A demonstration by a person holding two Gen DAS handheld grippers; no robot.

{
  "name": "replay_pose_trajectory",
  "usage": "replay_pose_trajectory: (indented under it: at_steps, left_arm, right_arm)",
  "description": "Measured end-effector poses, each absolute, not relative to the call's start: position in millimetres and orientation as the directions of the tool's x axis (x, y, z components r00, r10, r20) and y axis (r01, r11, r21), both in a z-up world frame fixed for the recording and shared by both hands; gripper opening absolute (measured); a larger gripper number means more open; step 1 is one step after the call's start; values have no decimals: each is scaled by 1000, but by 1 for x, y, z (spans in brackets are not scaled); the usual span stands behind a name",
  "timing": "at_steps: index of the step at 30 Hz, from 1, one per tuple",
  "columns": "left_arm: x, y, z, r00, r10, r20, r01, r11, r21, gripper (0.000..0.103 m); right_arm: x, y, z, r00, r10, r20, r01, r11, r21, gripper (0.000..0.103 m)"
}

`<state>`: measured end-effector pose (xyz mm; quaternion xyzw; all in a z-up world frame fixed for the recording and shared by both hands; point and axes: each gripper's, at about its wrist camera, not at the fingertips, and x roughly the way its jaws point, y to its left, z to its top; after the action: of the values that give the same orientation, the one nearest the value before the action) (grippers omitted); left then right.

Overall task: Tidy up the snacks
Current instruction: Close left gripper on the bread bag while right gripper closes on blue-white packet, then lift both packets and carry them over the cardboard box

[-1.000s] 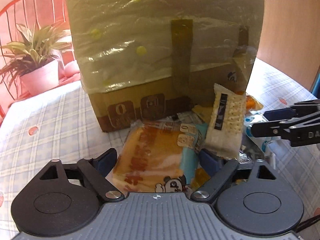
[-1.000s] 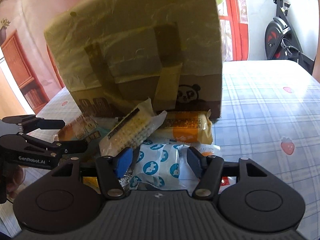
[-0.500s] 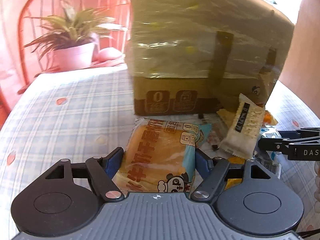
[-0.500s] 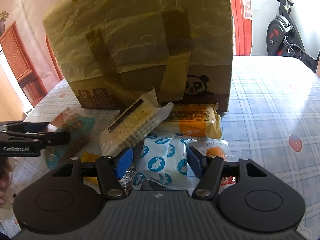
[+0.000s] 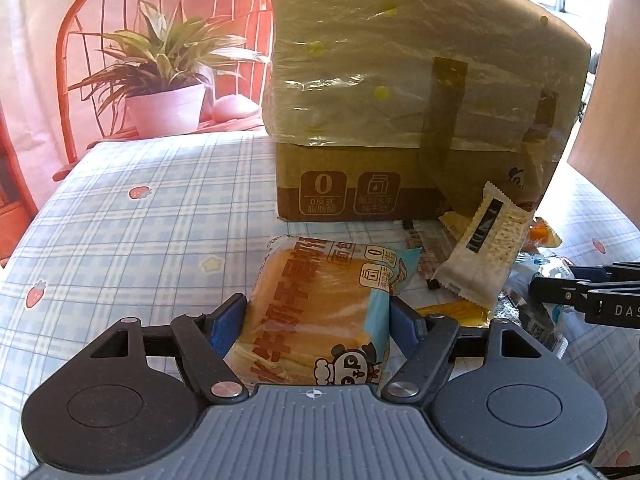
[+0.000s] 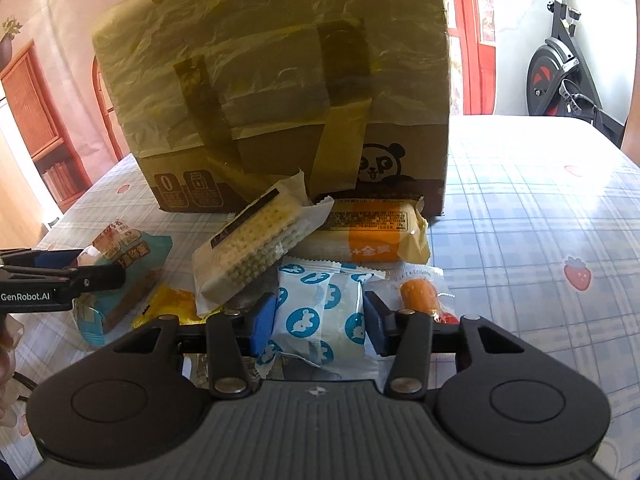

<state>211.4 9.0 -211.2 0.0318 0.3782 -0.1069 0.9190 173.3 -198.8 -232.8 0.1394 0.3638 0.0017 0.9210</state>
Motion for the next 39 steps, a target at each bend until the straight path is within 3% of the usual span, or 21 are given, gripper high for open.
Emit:
replay_pose_trajectory:
  at_steps: [14, 32, 39]
  left_arm:
    - [206, 24, -200, 680, -212, -701, 166, 977, -135, 75]
    - [197, 24, -159, 758, -234, -609, 177, 972, -154, 75]
    - [196, 26, -122, 807, -256, -531, 196, 966, -169, 75]
  right_arm:
    - [167, -201, -222, 751, 120, -649, 93, 955, 283, 48]
    - [157, -210, -187, 821, 92, -564, 106, 945, 309, 48]
    - [148, -215, -158, 867, 94, -489, 78, 945, 319, 48]
